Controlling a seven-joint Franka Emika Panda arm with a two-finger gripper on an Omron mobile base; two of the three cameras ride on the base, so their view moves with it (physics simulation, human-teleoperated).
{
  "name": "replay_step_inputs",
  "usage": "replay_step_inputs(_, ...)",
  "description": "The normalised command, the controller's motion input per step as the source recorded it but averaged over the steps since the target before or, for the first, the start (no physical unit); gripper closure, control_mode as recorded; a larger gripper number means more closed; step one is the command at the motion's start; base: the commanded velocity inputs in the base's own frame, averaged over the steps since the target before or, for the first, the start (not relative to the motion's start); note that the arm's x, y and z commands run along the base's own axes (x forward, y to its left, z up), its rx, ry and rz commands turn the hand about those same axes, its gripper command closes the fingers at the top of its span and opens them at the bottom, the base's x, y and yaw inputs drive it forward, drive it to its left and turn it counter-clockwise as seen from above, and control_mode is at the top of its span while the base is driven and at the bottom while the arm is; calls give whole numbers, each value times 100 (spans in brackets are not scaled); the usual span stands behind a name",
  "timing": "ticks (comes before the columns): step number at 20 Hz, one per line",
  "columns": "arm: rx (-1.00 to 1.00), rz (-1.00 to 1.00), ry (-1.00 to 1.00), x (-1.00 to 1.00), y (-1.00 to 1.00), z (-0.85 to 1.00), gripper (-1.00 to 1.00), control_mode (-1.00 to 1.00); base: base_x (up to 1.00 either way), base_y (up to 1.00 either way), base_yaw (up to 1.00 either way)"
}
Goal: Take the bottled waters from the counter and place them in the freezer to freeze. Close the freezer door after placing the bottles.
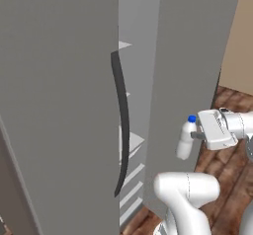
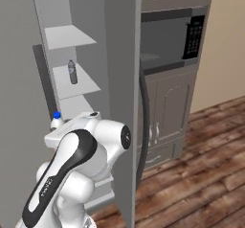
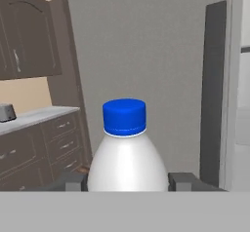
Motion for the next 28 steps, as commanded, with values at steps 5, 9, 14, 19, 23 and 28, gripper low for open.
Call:
replay_step_inputs(5,0,0,0,0,0,0,100,100,20,-28,0)
replay_step_inputs(9,0,0,0,0,0,0,100,100,27,-1,0)
replay_step_inputs(14,0,0,0,0,0,0,100,100,20,0,0)
replay_step_inputs(19,0,0,0,0,0,0,100,100,28,0,0)
replay_step_inputs(23,0,0,0,0,0,0,100,100,47,2,0)
replay_step_inputs(28,0,0,0,0,0,0,100,100,57,1,1)
